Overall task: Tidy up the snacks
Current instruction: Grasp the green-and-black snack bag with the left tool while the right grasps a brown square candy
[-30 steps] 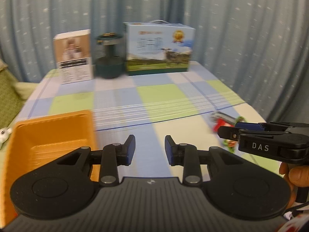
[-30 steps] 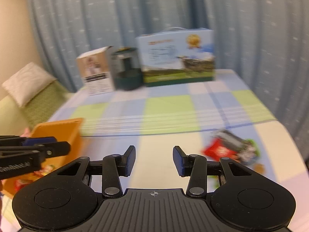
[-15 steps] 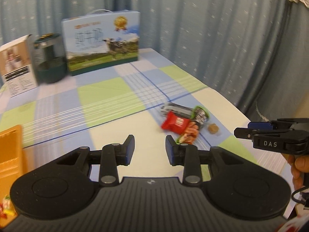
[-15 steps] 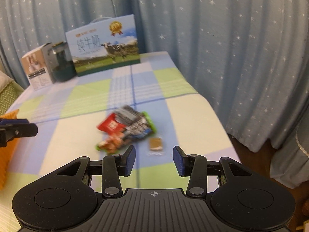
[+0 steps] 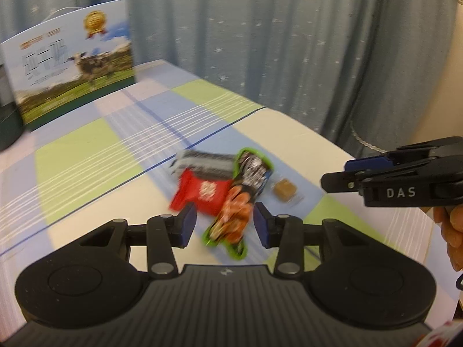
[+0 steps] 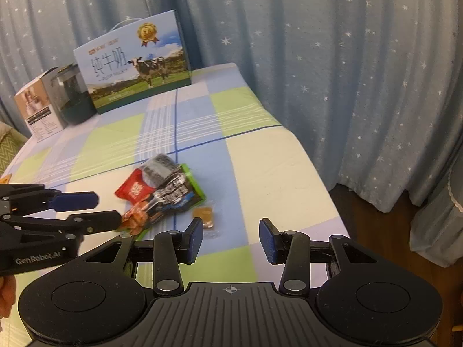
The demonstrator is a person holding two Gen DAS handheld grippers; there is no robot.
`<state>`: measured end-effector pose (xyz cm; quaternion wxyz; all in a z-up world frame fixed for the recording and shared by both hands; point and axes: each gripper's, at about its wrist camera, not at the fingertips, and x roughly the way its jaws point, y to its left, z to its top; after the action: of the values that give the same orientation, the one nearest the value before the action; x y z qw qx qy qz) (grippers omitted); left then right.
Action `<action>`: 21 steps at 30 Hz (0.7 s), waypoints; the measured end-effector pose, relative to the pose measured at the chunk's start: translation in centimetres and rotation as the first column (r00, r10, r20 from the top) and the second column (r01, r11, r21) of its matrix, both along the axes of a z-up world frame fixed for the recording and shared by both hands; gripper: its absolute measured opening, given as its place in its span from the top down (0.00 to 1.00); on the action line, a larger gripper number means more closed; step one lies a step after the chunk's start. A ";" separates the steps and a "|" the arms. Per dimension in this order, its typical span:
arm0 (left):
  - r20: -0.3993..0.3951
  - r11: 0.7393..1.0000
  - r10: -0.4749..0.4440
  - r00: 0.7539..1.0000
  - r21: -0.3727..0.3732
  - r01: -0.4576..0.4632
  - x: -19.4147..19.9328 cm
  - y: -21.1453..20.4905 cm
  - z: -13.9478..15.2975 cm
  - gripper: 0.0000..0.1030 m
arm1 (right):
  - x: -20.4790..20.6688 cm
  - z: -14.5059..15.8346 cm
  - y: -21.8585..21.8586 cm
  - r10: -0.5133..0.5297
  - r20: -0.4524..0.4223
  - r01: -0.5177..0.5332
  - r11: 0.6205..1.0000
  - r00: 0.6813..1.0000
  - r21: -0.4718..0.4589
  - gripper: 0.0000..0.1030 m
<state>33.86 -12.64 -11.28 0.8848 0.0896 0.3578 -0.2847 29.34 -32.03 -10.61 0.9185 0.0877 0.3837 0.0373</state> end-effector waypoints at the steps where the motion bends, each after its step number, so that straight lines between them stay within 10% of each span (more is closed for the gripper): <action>1: 0.000 1.000 -0.015 1.000 0.003 0.015 0.3 -0.4 -0.2 0.63 | 0.1 0.0 -0.2 -0.005 0.000 0.005 1.000 1.000 0.001 0.58; 11: 0.079 0.981 -0.136 0.988 0.149 0.123 0.6 -3.8 -3.2 0.75 | 0.6 -0.2 -0.9 -0.032 -0.005 0.032 0.999 0.999 0.016 0.58; 21: -0.019 0.993 -0.067 0.998 0.094 0.068 -1.6 -0.5 -1.0 0.77 | 1.3 -1.1 1.1 0.068 -0.001 -0.068 0.998 0.998 0.015 0.58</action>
<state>32.24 -13.14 -12.31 0.8667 0.1413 0.3745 -0.2978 30.63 -30.95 -11.68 0.9157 0.0813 0.3870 0.0713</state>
